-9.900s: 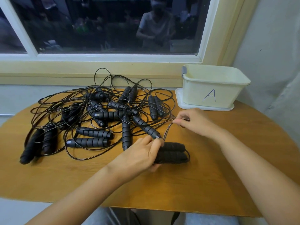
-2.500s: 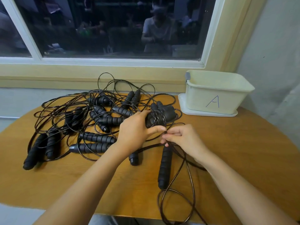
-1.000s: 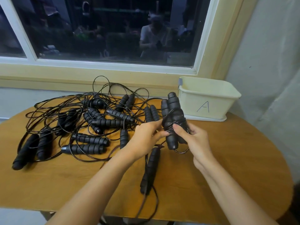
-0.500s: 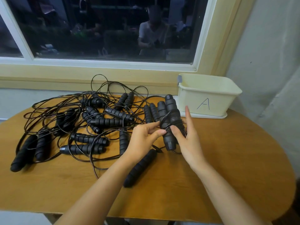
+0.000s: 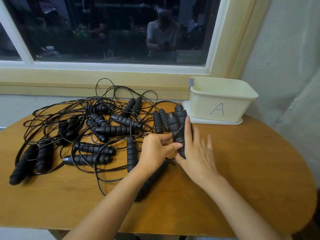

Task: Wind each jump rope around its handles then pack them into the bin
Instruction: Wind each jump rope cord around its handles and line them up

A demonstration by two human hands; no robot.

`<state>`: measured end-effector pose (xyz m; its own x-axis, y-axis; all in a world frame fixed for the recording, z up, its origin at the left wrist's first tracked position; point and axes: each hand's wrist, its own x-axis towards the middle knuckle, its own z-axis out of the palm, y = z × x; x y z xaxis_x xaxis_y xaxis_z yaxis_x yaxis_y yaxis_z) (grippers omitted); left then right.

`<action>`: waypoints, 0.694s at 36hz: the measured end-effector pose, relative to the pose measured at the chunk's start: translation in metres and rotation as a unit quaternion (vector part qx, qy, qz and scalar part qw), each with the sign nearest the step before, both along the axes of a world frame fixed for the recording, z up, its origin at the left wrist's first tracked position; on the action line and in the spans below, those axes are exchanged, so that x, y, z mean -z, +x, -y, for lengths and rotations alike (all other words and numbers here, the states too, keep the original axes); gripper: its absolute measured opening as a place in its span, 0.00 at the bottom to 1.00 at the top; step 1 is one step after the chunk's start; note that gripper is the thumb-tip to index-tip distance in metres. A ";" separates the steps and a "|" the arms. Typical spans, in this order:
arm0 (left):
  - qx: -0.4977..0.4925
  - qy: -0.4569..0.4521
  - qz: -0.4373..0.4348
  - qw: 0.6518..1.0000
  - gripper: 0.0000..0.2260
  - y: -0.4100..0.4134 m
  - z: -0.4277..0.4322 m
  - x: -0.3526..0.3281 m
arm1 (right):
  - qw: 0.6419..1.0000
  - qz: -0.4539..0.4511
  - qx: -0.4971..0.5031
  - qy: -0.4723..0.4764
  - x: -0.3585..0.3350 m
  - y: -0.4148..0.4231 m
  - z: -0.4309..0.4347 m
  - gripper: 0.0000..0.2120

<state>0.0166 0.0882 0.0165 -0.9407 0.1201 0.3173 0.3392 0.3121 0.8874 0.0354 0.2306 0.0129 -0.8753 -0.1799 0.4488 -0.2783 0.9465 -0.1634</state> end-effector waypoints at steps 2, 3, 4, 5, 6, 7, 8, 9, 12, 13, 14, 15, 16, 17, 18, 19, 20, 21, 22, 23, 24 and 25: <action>0.001 -0.009 -0.008 1.000 0.17 0.000 -0.001 0.002 | 1.000 -0.016 0.014 0.014 0.005 -0.001 0.000 0.59; 0.002 -0.015 -0.010 1.000 0.17 0.000 -0.001 0.003 | 0.999 -0.016 0.023 0.019 0.007 -0.001 -0.001 0.60; 0.001 -0.024 -0.010 1.000 0.18 -0.001 0.000 0.004 | 0.999 -0.011 0.030 0.023 0.008 -0.002 -0.001 0.59; 0.002 -0.031 -0.011 0.999 0.18 -0.001 0.000 0.004 | 0.999 -0.004 0.034 0.026 0.010 -0.002 -0.002 0.58; 0.005 -0.038 -0.011 0.999 0.17 -0.002 0.000 0.005 | 0.999 0.003 0.035 0.025 0.011 -0.002 -0.002 0.56; 0.009 -0.044 -0.012 0.999 0.16 -0.002 0.000 0.005 | 0.999 0.008 0.036 0.021 0.012 -0.001 -0.002 0.54; 0.010 -0.052 -0.014 0.998 0.15 -0.003 0.000 0.006 | 0.999 0.010 0.037 0.015 0.013 -0.001 -0.001 0.53; 0.009 -0.060 -0.018 0.998 0.15 -0.003 -0.001 0.007 | 0.999 0.008 0.039 0.011 0.013 -0.001 -0.001 0.53; 0.017 -0.075 -0.019 0.997 0.13 -0.003 0.000 0.008 | 0.999 0.001 0.047 0.021 0.014 -0.001 -0.001 0.51; 0.022 -0.079 -0.017 0.996 0.13 -0.004 0.001 0.007 | 0.999 -0.001 0.047 0.025 0.015 -0.001 -0.001 0.51; 0.028 -0.085 -0.016 0.996 0.13 -0.004 0.002 0.007 | 0.999 0.000 0.047 0.026 0.015 -0.001 -0.002 0.51; 0.037 -0.090 -0.015 0.995 0.14 -0.005 0.002 0.007 | 0.999 0.003 0.044 0.024 0.017 -0.001 -0.003 0.51; 0.046 -0.097 -0.014 0.994 0.15 -0.005 0.003 0.007 | 0.999 0.008 0.037 0.020 0.018 0.000 -0.004 0.50; 0.054 -0.108 -0.013 0.993 0.16 -0.005 0.005 0.005 | 0.999 0.010 0.027 0.014 0.020 0.000 -0.005 0.50; 0.062 -0.124 -0.012 0.990 0.17 -0.006 0.006 0.003 | 1.000 0.010 0.017 0.006 0.022 0.001 -0.006 0.48; 0.070 -0.139 -0.015 0.988 0.17 -0.006 0.007 0.001 | 1.000 0.011 0.008 -0.003 0.023 0.001 -0.008 0.46; 0.077 -0.151 -0.014 0.985 0.18 -0.008 0.008 0.001 | 1.000 0.013 0.003 -0.014 0.024 0.001 -0.008 0.44; 0.081 -0.160 -0.010 0.984 0.19 -0.008 0.009 0.001 | 0.999 0.018 0.000 -0.027 0.025 0.001 -0.009 0.42; 0.079 -0.168 -0.006 0.983 0.19 -0.009 0.009 0.001 | 0.999 0.023 -0.001 -0.040 0.025 0.000 -0.010 0.40; 0.070 -0.176 -0.009 0.982 0.20 -0.009 0.009 0.002 | 0.998 0.029 0.000 -0.052 0.025 -0.001 -0.010 0.40; 0.058 -0.181 -0.015 0.982 0.21 -0.008 0.009 0.002 | 0.998 0.036 0.003 -0.061 0.024 -0.002 -0.011 0.40; 0.048 -0.181 -0.023 0.982 0.21 -0.008 0.010 0.003 | 0.997 0.043 0.007 -0.068 0.024 -0.004 -0.012 0.40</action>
<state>0.0085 0.0783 0.0138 -0.9053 0.3200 0.2792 0.4193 0.5685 0.7078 0.0311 0.2428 -0.0108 -0.9139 -0.1100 0.3907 -0.2444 0.9177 -0.3133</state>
